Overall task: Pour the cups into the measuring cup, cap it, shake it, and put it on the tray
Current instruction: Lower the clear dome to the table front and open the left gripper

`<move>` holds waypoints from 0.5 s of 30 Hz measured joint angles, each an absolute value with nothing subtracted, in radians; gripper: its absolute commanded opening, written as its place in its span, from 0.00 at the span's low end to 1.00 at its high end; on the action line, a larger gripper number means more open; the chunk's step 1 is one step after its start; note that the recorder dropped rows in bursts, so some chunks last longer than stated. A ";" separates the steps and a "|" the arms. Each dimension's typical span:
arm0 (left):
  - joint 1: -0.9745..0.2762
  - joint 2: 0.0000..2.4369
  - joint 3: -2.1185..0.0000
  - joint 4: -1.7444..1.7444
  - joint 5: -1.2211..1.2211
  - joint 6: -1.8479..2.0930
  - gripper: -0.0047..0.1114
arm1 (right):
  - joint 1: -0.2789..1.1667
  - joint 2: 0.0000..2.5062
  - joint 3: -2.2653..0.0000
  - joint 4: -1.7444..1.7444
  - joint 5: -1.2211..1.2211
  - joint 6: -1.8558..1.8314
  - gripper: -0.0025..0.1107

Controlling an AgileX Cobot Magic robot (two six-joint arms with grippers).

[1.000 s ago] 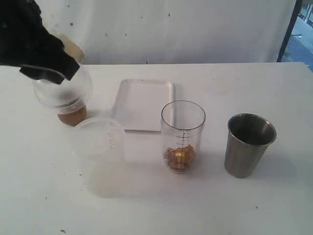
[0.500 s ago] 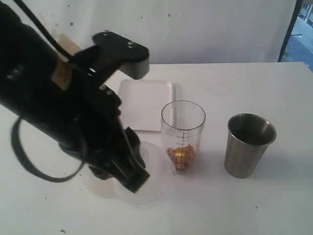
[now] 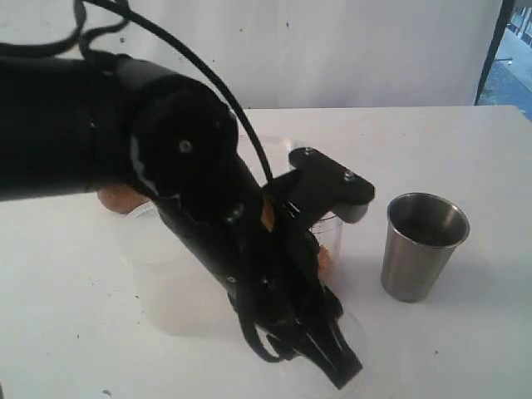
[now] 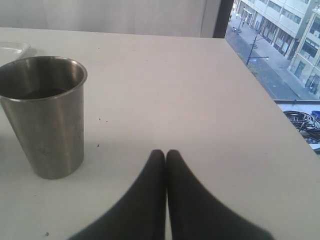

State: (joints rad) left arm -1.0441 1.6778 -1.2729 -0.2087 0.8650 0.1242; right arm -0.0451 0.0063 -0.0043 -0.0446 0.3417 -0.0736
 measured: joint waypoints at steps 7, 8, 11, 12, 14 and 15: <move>-1.075 1.785 -1.274 -0.205 0.842 0.131 0.04 | -0.045 0.006 -0.004 -0.045 0.342 -0.074 0.02; -1.075 1.800 -1.274 -0.205 0.842 0.131 0.04 | -0.045 0.006 -0.004 -0.045 0.342 -0.074 0.02; -1.075 1.828 -1.274 -0.192 0.833 0.131 0.04 | -0.045 0.006 -0.004 -0.045 0.342 -0.074 0.02; -1.075 1.829 -1.274 -0.187 0.830 0.131 0.04 | -0.045 0.006 -0.004 -0.045 0.342 -0.074 0.02; -1.075 1.829 -1.274 -0.174 0.819 0.131 0.04 | -0.045 0.006 -0.004 -0.045 0.342 -0.074 0.02; -1.075 1.829 -1.275 -0.172 0.816 0.131 0.05 | -0.045 0.006 -0.004 -0.045 0.342 -0.074 0.02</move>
State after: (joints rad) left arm -1.0753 1.8286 -1.2752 -0.1718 0.8164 0.1306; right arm -0.0451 0.0063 -0.0043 -0.0446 0.3417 -0.0736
